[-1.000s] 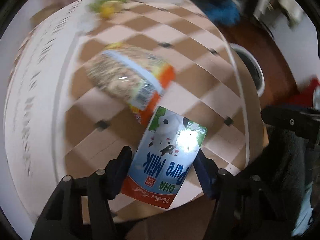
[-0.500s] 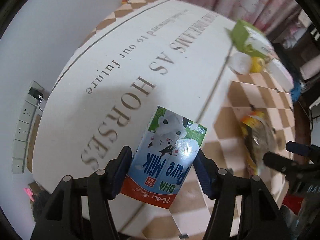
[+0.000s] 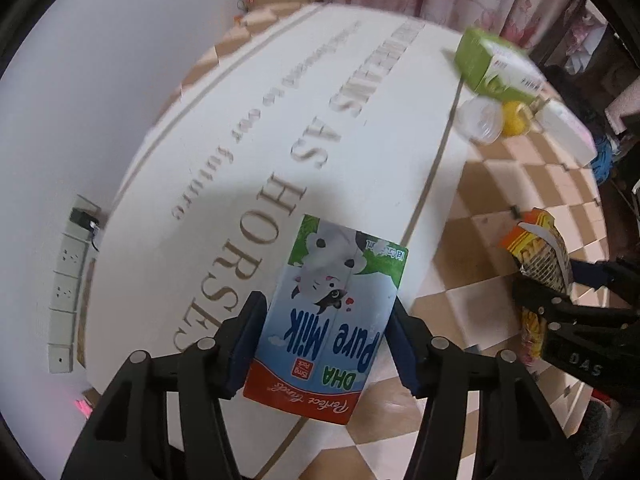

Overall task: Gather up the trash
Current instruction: 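Grasp the Pure Milk carton with the left gripper while the right grasps the fries bag, then carry the milk carton and fries bag over the bin and release both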

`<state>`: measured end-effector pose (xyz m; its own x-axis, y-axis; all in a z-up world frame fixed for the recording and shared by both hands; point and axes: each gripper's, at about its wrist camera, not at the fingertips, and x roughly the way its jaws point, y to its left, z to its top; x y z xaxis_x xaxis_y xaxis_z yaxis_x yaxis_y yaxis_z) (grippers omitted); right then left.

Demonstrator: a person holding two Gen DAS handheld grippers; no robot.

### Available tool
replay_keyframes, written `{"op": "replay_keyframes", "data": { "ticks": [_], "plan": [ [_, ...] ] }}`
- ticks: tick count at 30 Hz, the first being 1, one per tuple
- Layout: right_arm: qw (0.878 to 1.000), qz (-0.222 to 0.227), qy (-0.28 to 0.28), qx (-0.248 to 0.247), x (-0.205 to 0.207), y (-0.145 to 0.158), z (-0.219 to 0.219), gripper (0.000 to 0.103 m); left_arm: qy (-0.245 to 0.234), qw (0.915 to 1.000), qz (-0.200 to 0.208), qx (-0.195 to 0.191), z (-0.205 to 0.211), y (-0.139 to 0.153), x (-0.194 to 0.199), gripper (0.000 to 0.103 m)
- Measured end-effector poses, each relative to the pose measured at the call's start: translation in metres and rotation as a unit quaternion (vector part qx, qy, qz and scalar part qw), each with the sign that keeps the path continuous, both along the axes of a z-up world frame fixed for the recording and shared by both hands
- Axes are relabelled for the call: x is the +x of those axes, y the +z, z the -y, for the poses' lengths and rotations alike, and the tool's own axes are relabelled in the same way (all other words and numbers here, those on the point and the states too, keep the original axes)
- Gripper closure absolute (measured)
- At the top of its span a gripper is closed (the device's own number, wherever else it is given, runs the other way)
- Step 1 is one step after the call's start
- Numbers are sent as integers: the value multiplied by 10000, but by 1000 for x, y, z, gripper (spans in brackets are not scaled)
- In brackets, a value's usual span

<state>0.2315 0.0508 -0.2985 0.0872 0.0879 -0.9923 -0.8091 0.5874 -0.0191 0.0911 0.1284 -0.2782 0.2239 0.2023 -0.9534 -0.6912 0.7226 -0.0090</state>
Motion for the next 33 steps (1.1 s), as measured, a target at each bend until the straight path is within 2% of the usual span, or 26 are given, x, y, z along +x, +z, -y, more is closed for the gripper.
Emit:
{"op": "replay_keyframes", "data": {
  "ticks": [4, 9, 14, 20, 24, 28, 33],
  "plan": [
    [9989, 43, -277, 386, 10, 26, 27, 47, -115, 9992, 202, 320, 13, 31, 8, 48],
    [9930, 95, -742, 918, 27, 68, 77, 48, -344, 9957, 612, 599, 34, 84, 28, 48],
    [9833, 247, -1198, 1350, 38, 105, 118, 48, -680, 9892, 1078, 729, 71, 132, 64, 48],
    [9665, 483, -1861, 1700, 81, 148, 190, 48, -1213, 9794, 1459, 689, 124, 169, 113, 48],
    [9560, 597, -2256, 1778, 109, 157, 246, 48, -1669, 9714, 1605, 525, 169, 177, 159, 48],
    [9458, 704, -2672, 1706, 140, 154, 307, 48, -2076, 9645, 1609, 282, 218, 168, 206, 48],
    [9327, 593, -3264, 1413, 181, 115, 382, 48, -2554, 9564, 1401, -214, 284, 135, 266, 48]
  ]
}}
